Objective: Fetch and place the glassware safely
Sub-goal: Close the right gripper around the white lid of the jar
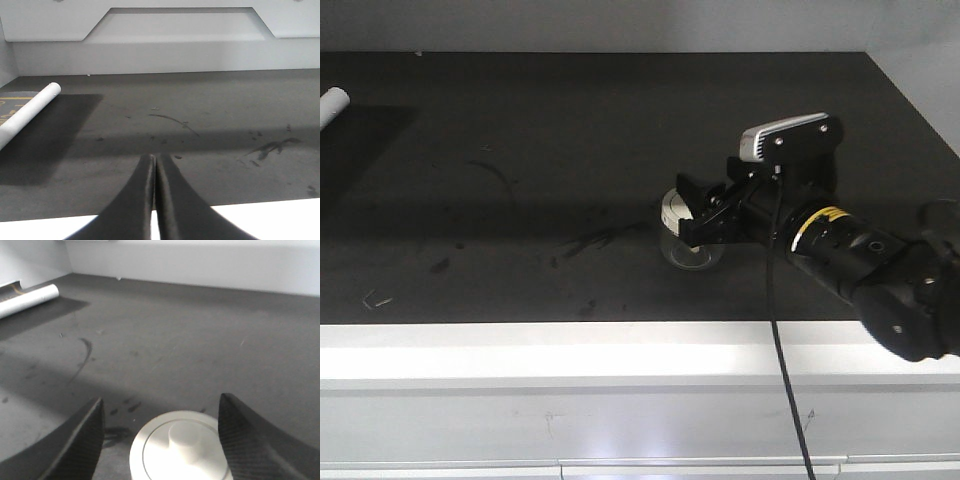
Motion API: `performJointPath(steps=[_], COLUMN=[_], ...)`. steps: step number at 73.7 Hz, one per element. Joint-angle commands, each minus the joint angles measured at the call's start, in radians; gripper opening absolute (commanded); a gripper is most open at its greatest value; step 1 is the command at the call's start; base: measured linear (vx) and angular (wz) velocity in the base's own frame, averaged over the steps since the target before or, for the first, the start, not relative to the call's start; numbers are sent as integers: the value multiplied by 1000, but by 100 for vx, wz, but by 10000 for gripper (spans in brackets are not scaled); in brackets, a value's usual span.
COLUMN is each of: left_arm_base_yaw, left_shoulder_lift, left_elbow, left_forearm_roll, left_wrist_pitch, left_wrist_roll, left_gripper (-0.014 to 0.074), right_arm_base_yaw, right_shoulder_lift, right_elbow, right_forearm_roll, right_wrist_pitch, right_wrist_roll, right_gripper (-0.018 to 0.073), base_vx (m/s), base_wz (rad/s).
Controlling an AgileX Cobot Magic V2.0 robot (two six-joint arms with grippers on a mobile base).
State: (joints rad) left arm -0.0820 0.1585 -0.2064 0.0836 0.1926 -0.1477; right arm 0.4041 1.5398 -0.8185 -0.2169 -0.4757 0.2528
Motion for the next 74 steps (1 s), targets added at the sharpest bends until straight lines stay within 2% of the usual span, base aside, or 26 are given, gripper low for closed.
performJointPath(steps=[1, 24, 38, 54, 64, 74], left_arm_base_yaw=[-4, -4, -4, -4, -4, -4], left_shoulder_lift=[11, 11, 11, 11, 11, 11], left_elbow=[-27, -27, -27, -27, -27, -27], left_forearm_roll=[-7, -7, -7, -7, -7, -7], left_wrist_pitch=[-68, -68, -68, -68, -68, -68], left_wrist_roll=[-2, -2, -2, -2, -2, -2], left_gripper=[-7, -7, -7, -7, -7, -7], right_arm_base_yaw=[-1, -3, -40, -40, -40, -40], right_shoulder_lift=[11, 123, 162, 166, 170, 196], right_elbow=[-36, -140, -144, -144, -131, -123], right_forearm_roll=[2, 2, 0, -34, -76, -80], right_wrist_pitch=[-139, -113, -105, -87, -74, -77], right_wrist_roll=[-2, -4, 0, 0, 5, 70], right_gripper=[450, 432, 432, 428, 391, 315], base_vx=[0, 0, 0, 0, 0, 0], base_wz=[0, 0, 0, 0, 0, 0])
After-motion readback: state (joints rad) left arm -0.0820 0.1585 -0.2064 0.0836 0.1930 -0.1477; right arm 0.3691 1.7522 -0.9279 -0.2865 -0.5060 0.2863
